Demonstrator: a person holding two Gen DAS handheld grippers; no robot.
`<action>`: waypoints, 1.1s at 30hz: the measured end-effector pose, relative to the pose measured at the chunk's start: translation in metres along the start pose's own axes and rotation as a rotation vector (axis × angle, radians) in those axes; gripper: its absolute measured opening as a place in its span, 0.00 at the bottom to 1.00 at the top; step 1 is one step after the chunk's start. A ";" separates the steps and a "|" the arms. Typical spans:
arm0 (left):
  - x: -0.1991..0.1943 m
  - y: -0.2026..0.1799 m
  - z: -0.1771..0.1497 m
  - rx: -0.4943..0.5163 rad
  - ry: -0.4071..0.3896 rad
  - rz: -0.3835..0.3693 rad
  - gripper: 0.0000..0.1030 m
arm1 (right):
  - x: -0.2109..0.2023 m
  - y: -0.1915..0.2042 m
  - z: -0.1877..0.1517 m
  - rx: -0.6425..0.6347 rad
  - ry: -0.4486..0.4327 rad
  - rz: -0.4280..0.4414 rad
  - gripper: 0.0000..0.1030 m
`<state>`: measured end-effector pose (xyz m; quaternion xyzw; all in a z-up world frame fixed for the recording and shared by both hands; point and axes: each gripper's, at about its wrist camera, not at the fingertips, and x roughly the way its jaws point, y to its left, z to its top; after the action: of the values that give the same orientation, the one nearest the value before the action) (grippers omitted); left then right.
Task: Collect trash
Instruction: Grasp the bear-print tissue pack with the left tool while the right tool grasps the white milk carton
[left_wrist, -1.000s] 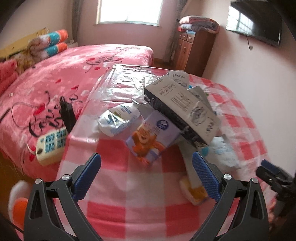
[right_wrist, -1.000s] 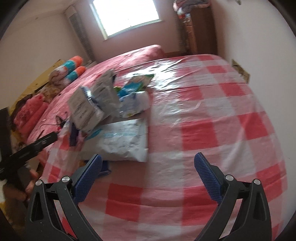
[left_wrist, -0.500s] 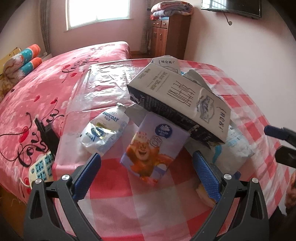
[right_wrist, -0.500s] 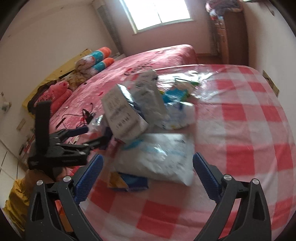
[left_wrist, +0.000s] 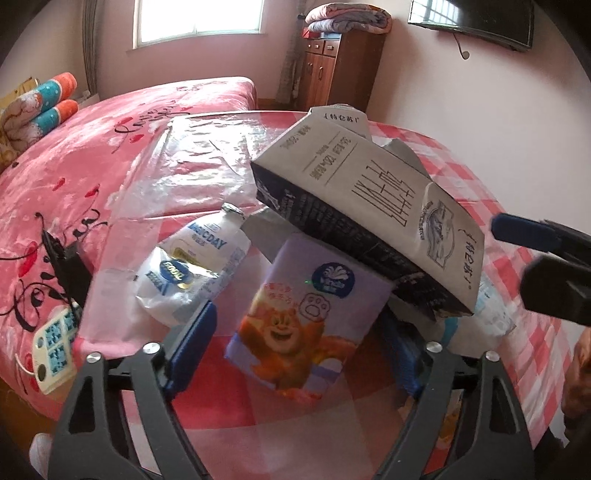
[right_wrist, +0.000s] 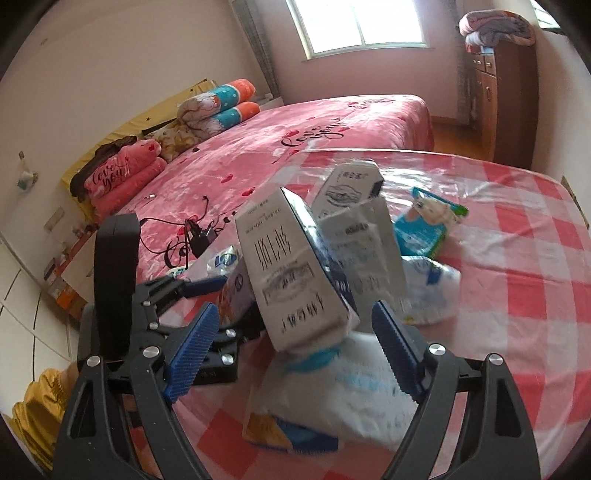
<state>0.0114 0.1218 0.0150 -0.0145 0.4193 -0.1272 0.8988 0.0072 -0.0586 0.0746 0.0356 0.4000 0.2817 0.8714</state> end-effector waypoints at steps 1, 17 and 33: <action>0.000 0.000 0.000 -0.002 -0.003 -0.003 0.78 | 0.005 0.001 0.003 -0.010 0.001 0.000 0.82; -0.007 -0.004 -0.010 -0.089 -0.036 -0.009 0.65 | 0.043 0.009 0.015 -0.094 0.031 -0.044 0.72; -0.018 -0.009 -0.020 -0.126 -0.037 0.010 0.64 | 0.050 0.003 0.000 -0.113 0.021 -0.123 0.64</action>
<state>-0.0170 0.1194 0.0166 -0.0715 0.4098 -0.0958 0.9043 0.0325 -0.0302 0.0416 -0.0413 0.3938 0.2503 0.8835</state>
